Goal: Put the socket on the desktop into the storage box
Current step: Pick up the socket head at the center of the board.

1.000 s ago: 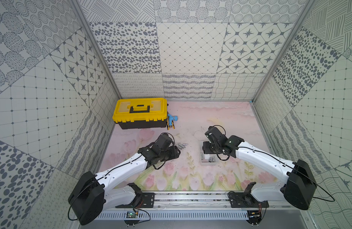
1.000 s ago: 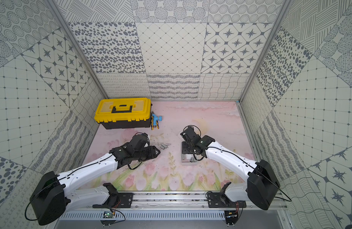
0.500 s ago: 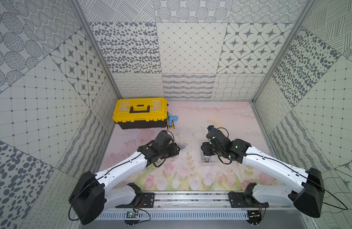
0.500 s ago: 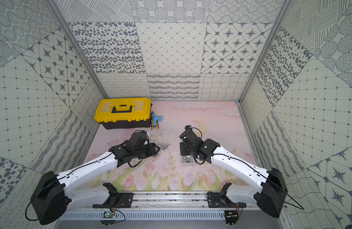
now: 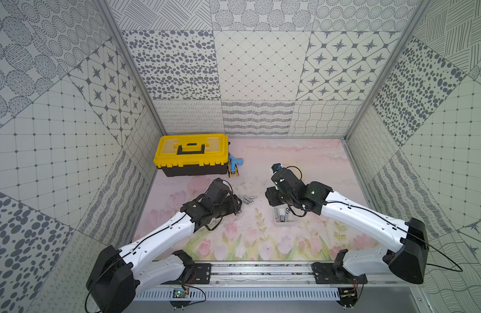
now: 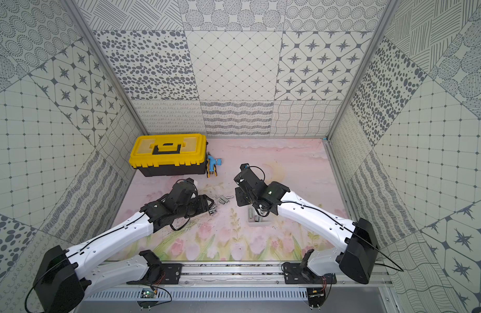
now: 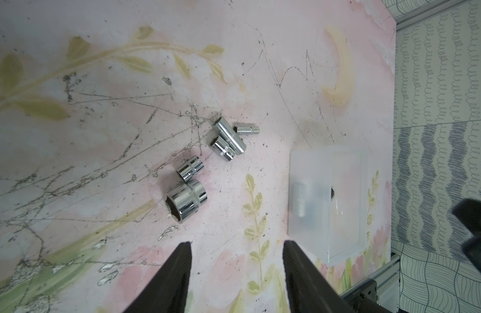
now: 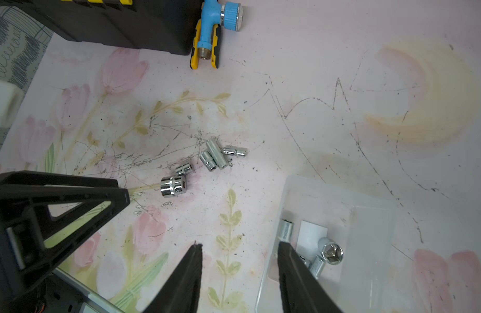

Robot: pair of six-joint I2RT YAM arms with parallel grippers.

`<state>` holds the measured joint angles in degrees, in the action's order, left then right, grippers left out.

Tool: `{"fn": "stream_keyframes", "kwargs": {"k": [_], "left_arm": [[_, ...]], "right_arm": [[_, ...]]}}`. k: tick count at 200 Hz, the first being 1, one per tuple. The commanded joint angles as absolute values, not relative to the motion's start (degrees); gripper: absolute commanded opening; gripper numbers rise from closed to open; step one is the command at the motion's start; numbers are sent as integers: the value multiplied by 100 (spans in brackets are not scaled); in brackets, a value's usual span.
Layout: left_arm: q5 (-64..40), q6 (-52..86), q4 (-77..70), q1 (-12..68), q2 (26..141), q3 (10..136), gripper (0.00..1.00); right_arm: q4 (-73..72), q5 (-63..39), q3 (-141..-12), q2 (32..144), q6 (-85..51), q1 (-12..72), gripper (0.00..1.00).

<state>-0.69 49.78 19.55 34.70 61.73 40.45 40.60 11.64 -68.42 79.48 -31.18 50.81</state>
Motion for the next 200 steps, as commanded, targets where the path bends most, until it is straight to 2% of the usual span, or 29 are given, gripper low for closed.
{"fn": "stream_keyframes", "kwargs": {"k": [1,64,200], "left_arm": [[192,4966,2293,3406,5858,3927,60],[203,4964,2330,3340,5595,3639,63],[36,5079,2053,3331,5662,3560,62]], "right_arm": [[3963,835,-7185,8292,-3001,4863,48],[3987,722,-7664,8881,-2926,4764,47],[3923,665,-7515,8952,-2991,4825,43]]}}
